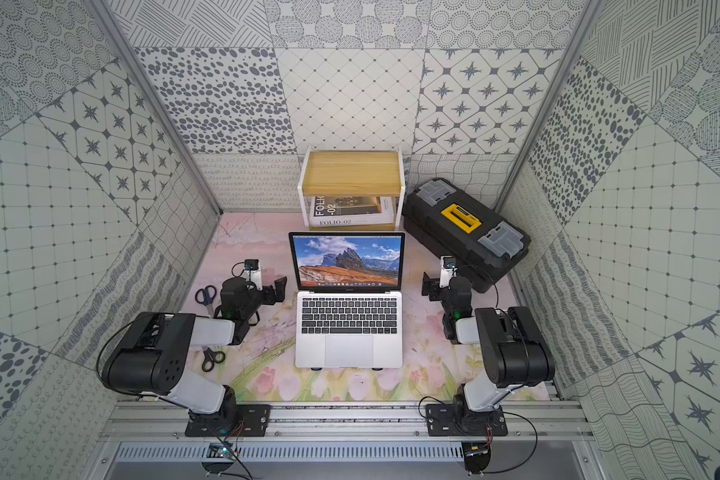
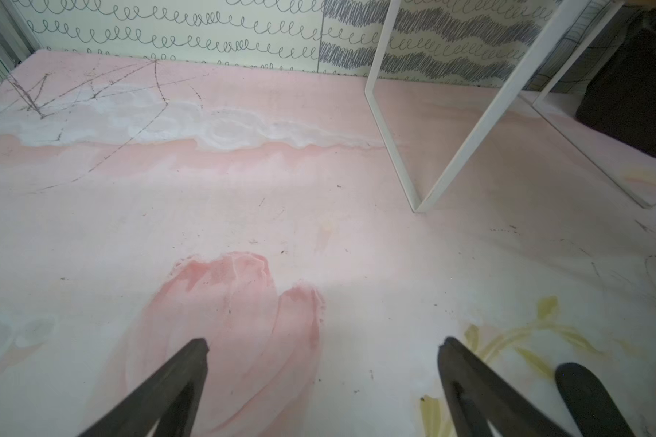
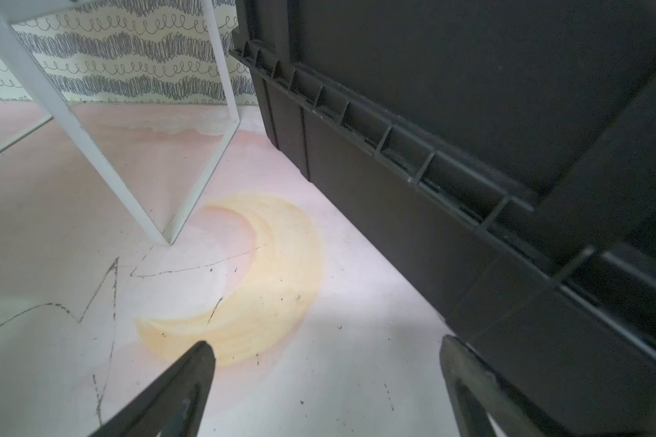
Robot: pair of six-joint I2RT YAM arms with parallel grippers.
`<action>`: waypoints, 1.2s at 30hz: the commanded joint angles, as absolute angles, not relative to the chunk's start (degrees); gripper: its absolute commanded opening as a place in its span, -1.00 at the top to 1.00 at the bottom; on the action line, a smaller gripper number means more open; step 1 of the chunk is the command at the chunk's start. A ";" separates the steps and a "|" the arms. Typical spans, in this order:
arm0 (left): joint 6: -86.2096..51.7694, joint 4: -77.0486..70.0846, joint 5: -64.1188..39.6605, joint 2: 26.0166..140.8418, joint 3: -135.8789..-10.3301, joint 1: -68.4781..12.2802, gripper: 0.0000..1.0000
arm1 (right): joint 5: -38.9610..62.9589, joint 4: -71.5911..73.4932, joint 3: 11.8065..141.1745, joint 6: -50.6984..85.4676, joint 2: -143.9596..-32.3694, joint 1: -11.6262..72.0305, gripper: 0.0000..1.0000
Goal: Close the laptop lid and set it aside
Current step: Close the lid of the laptop.
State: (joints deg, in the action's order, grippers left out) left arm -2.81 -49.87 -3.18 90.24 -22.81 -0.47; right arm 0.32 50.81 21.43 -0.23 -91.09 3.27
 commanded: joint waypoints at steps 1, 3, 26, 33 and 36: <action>-2.25 -50.00 -4.22 90.40 -23.12 -0.61 -0.96 | 0.79 53.09 21.86 -0.16 -89.90 3.09 -0.94; -2.25 -49.99 -4.26 90.43 -23.12 -0.61 -0.97 | 0.80 53.09 21.84 -0.15 -89.97 3.08 -0.94; -20.25 2.56 -9.82 55.02 -51.90 -2.59 -0.77 | 16.95 -9.32 54.25 11.12 -63.62 1.58 -0.94; -10.92 11.99 -7.76 50.82 -59.19 -20.13 -0.86 | 44.03 -17.19 70.69 16.96 -69.90 1.27 -0.93; -7.98 14.26 -5.27 50.62 -59.99 -29.16 -0.83 | 50.38 -20.68 75.65 13.75 -70.95 2.74 -0.94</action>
State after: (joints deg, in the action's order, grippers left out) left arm -13.28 0.16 -4.75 51.68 -57.71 -19.94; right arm 38.15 -14.26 71.94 14.41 -70.11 1.80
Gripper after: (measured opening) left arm 0.921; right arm 0.968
